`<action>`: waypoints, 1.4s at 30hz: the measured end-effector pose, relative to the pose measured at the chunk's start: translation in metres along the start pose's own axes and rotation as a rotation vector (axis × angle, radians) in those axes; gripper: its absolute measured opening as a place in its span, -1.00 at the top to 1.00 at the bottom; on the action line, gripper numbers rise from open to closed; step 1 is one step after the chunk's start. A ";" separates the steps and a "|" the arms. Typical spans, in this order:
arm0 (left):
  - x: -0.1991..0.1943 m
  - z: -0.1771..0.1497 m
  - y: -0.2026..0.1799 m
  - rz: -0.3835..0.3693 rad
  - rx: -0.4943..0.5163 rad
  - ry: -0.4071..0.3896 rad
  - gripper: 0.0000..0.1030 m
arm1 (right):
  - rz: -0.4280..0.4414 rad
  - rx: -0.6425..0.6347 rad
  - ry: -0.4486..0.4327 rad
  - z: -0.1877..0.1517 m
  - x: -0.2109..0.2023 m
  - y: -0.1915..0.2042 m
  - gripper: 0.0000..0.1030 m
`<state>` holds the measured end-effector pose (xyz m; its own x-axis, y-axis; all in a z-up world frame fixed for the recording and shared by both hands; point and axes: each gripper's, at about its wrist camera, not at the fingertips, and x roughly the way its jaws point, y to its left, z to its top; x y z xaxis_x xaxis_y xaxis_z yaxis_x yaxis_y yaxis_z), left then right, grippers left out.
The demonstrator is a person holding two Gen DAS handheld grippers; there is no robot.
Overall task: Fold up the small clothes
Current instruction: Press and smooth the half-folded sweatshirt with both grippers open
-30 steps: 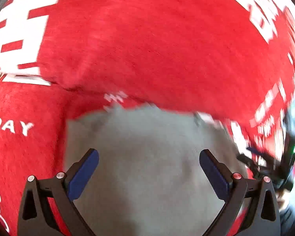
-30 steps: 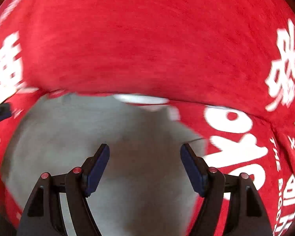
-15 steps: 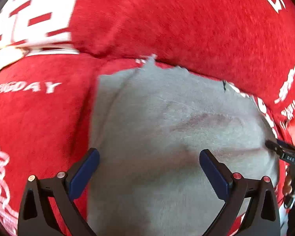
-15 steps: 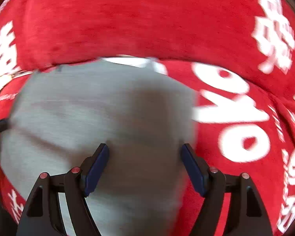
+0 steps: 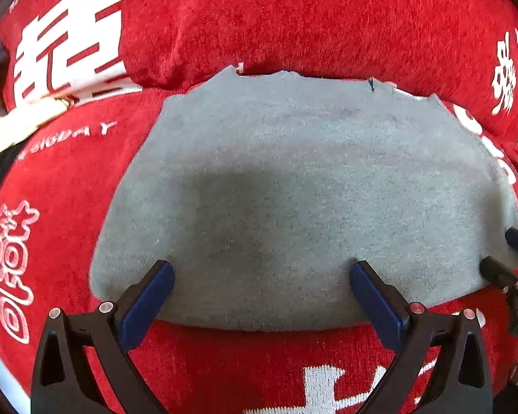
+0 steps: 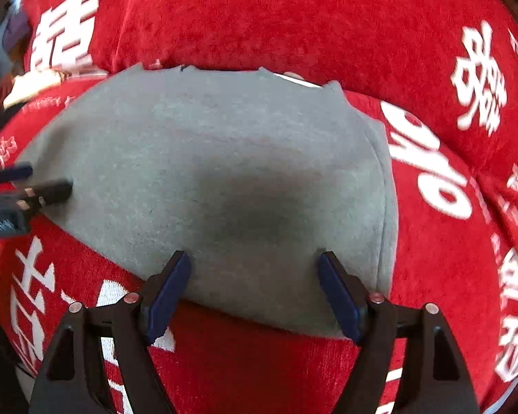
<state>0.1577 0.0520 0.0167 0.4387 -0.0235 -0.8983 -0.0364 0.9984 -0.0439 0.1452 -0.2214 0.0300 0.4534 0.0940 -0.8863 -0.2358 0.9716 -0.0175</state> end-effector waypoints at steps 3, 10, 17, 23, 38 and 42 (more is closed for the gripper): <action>-0.002 0.000 0.006 0.000 -0.009 0.008 -1.00 | 0.011 0.079 0.019 -0.006 -0.009 -0.025 -0.58; -0.004 -0.002 0.018 -0.014 -0.004 0.023 -1.00 | -0.010 0.171 0.079 -0.020 -0.018 -0.062 -0.62; -0.020 0.003 0.021 0.022 0.021 -0.018 -1.00 | -0.046 0.165 -0.007 -0.004 -0.053 -0.060 -0.62; -0.023 0.024 0.018 0.014 0.022 -0.058 -1.00 | -0.024 0.047 -0.041 0.040 -0.046 -0.015 -0.62; 0.010 0.062 0.018 -0.042 -0.004 -0.001 -1.00 | -0.005 0.216 0.046 0.080 0.023 -0.033 -0.78; 0.008 0.083 0.031 -0.128 -0.102 -0.005 -1.00 | -0.039 0.271 -0.042 0.087 0.002 -0.059 -0.78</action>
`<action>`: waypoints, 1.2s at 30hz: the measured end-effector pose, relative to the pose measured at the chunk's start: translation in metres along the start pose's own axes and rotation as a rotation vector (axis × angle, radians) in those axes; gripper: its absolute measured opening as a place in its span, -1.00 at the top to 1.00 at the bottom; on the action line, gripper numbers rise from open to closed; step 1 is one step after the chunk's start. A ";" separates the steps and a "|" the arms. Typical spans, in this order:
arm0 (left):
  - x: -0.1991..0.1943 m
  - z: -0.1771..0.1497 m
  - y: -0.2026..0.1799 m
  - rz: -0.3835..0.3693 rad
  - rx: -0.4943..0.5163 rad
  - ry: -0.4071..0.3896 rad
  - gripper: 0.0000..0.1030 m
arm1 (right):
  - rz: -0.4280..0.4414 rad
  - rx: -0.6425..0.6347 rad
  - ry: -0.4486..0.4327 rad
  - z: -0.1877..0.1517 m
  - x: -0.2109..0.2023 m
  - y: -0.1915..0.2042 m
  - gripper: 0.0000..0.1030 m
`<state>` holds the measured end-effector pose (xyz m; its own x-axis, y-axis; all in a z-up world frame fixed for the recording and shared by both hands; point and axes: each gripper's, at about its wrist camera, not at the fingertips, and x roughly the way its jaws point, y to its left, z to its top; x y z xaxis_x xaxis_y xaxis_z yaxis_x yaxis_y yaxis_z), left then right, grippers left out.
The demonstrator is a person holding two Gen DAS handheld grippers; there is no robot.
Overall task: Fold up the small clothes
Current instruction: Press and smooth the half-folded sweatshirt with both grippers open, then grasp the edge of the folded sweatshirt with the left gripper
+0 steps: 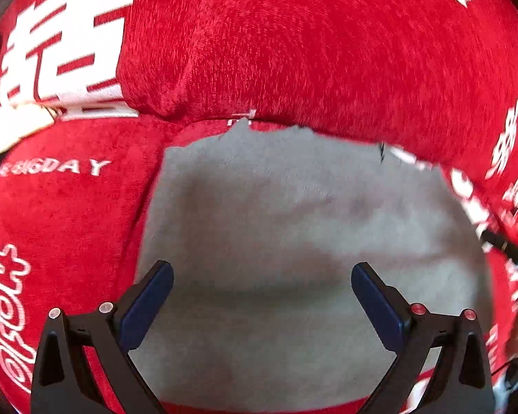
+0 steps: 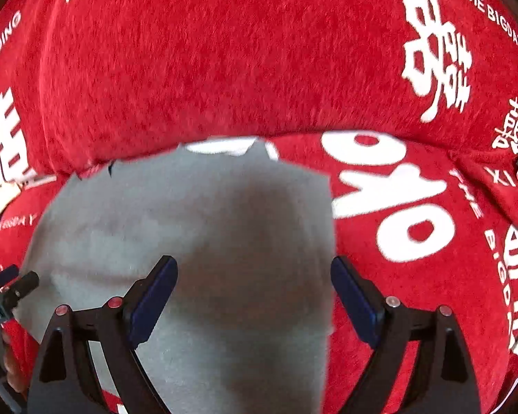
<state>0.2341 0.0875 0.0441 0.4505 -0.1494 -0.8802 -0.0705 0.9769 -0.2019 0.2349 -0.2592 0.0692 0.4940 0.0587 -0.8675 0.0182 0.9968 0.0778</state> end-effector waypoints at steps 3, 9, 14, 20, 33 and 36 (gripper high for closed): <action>0.020 0.016 -0.014 -0.009 0.009 0.039 -1.00 | 0.046 -0.036 0.037 0.008 0.012 0.013 -0.78; 0.077 0.039 -0.020 0.074 0.046 0.151 -1.00 | -0.024 -0.175 0.168 0.017 0.073 0.042 -0.85; 0.063 0.053 -0.011 0.058 0.066 0.133 -1.00 | 0.046 -0.039 0.169 0.036 0.077 0.011 -0.87; 0.016 0.045 0.069 -0.083 -0.121 0.053 -1.00 | -0.009 -0.181 0.032 0.027 0.030 0.035 -0.87; 0.051 0.030 0.087 -0.368 -0.240 0.205 -1.00 | 0.047 -0.283 0.040 -0.008 0.020 0.085 -0.87; 0.047 0.033 0.060 -0.324 -0.130 0.191 -0.99 | 0.044 -0.302 0.047 -0.011 0.022 0.094 -0.87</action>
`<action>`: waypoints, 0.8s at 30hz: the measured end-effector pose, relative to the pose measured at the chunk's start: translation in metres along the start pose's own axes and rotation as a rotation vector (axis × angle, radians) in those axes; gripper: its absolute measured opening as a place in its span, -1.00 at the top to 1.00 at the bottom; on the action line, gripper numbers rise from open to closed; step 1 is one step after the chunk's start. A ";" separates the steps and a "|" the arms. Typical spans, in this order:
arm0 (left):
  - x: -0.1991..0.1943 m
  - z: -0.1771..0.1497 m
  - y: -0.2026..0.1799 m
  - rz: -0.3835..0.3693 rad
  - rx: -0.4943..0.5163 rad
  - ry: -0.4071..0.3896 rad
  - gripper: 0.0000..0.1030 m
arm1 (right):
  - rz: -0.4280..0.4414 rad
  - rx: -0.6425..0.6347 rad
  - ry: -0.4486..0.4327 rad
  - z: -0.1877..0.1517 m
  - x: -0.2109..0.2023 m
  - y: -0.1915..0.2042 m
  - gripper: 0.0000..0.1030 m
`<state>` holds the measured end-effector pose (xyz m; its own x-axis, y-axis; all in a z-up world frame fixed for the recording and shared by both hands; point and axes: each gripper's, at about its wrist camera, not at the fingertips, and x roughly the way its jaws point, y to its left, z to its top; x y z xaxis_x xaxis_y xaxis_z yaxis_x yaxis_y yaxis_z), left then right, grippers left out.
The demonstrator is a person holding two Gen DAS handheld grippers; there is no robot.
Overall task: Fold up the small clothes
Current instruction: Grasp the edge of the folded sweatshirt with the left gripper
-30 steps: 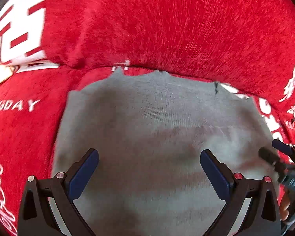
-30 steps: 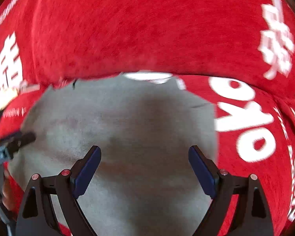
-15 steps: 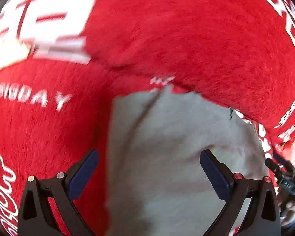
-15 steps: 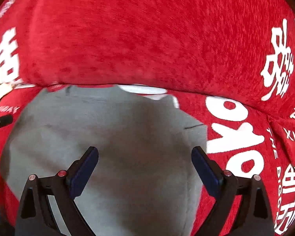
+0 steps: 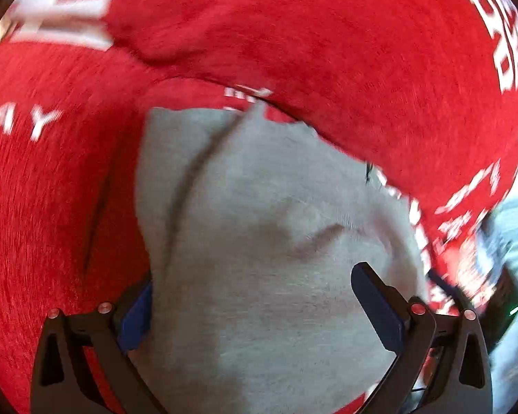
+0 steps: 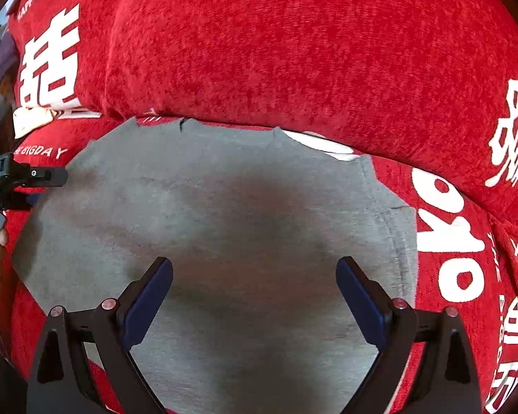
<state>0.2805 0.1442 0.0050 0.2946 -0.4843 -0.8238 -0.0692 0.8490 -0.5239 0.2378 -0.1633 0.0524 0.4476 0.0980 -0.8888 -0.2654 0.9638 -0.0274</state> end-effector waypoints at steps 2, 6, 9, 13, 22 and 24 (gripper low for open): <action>0.003 0.000 -0.011 0.068 0.046 -0.006 -0.63 | -0.001 -0.015 0.009 0.003 0.005 0.008 -0.87; -0.003 0.003 -0.006 0.226 0.073 -0.027 0.61 | -0.002 -0.038 0.017 0.017 0.015 0.023 -0.87; -0.011 -0.001 -0.007 0.251 0.121 -0.045 0.71 | -0.044 -0.010 0.071 0.038 0.041 0.028 -0.87; -0.005 -0.007 -0.020 0.313 0.181 -0.068 0.72 | -0.127 0.067 0.160 0.068 0.088 0.022 -0.88; 0.005 -0.002 0.010 0.166 0.047 -0.054 -0.47 | -0.121 0.155 0.155 0.085 0.116 0.012 -1.00; 0.002 0.001 0.010 0.156 0.044 -0.056 0.19 | -0.117 0.176 0.161 0.082 0.106 0.010 -1.00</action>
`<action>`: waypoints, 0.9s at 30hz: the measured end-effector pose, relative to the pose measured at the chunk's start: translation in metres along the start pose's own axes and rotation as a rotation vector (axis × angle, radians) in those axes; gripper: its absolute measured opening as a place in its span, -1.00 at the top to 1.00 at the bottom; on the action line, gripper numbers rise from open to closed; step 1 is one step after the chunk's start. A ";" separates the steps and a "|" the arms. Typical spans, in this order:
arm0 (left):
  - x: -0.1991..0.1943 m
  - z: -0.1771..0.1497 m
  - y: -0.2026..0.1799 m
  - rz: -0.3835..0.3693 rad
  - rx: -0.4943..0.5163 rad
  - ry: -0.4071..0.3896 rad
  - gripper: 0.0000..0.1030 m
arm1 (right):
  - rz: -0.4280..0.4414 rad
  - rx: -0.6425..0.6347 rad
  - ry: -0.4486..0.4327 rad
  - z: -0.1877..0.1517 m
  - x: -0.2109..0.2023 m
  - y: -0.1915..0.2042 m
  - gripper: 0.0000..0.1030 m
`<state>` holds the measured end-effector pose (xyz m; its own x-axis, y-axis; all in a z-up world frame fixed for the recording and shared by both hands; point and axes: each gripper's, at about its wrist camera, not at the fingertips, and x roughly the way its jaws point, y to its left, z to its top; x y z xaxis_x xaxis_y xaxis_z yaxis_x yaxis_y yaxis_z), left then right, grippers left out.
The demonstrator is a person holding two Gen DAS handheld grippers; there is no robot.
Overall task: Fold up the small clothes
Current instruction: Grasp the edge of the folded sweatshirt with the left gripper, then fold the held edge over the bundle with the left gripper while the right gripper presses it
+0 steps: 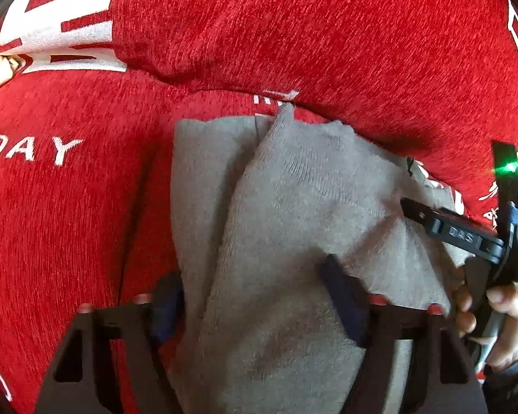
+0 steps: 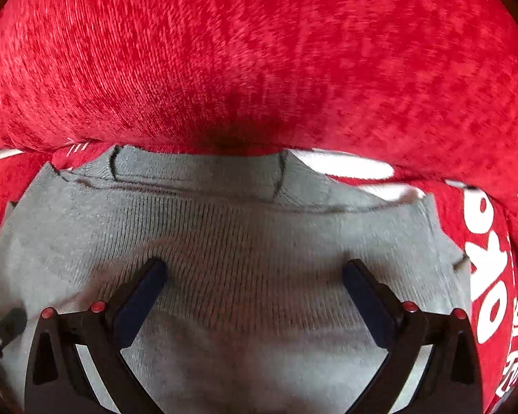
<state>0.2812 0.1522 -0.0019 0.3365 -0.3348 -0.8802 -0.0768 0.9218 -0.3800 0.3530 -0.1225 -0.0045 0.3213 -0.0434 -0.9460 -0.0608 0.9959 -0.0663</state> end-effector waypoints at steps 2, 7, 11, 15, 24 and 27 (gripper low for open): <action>-0.002 0.003 0.005 -0.049 -0.020 0.017 0.44 | 0.023 0.013 -0.027 -0.007 -0.014 -0.004 -1.00; -0.008 0.005 -0.005 -0.027 0.008 0.020 0.57 | 0.055 0.015 -0.060 -0.022 -0.034 -0.010 -1.00; -0.021 0.009 -0.008 -0.063 -0.024 -0.010 0.58 | 0.028 -0.015 0.002 -0.027 -0.020 -0.010 -1.00; -0.017 0.011 -0.009 -0.022 -0.032 0.022 0.58 | 0.022 -0.052 -0.005 -0.032 -0.025 -0.006 -0.95; -0.024 0.019 -0.041 0.105 -0.015 0.045 0.58 | -0.004 -0.188 -0.116 -0.073 -0.039 0.016 -0.99; -0.038 0.023 -0.060 0.147 0.007 0.040 0.59 | 0.063 -0.066 -0.092 -0.067 -0.056 -0.012 -0.97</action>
<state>0.2950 0.1144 0.0610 0.2846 -0.2032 -0.9369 -0.1163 0.9627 -0.2442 0.2729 -0.1377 0.0277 0.4000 0.0294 -0.9161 -0.1450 0.9889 -0.0316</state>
